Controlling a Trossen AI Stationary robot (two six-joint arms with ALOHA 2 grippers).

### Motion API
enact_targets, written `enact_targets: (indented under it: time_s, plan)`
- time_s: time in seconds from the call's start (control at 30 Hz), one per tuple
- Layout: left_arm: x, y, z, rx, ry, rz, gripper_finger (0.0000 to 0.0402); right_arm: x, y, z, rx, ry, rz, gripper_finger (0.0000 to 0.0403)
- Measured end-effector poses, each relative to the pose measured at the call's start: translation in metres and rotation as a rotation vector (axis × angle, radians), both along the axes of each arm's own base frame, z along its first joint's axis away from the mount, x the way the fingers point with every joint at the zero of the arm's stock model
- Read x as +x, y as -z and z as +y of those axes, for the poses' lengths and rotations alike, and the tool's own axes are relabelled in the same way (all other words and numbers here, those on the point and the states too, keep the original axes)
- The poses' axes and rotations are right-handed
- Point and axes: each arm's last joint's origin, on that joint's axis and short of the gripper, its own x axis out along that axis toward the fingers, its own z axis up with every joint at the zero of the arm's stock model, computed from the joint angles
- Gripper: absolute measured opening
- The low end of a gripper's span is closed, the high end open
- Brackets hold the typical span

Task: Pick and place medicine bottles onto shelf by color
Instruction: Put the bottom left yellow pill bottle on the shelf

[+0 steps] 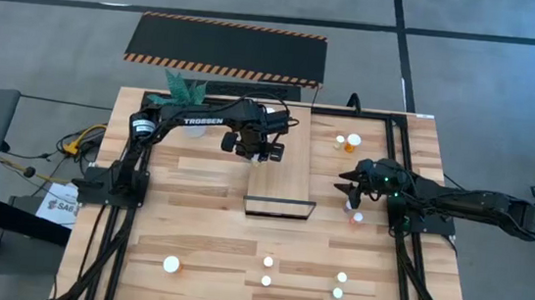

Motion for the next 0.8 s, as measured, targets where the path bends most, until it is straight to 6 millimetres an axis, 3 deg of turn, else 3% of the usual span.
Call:
enact_targets:
  time_s: [0.23,0.8]
  plan:
    - [0.0008,-0.0001,0.0005,0.011,0.006,-0.007,0.011,0.0,0.0001,0.0,0.0,0.0,0.001,0.0246]
    - [0.0051,-0.001,0.0019,0.036,0.024,-0.051,0.0108,0.0,0.0,0.0,0.0,0.0,0.0,0.0246]
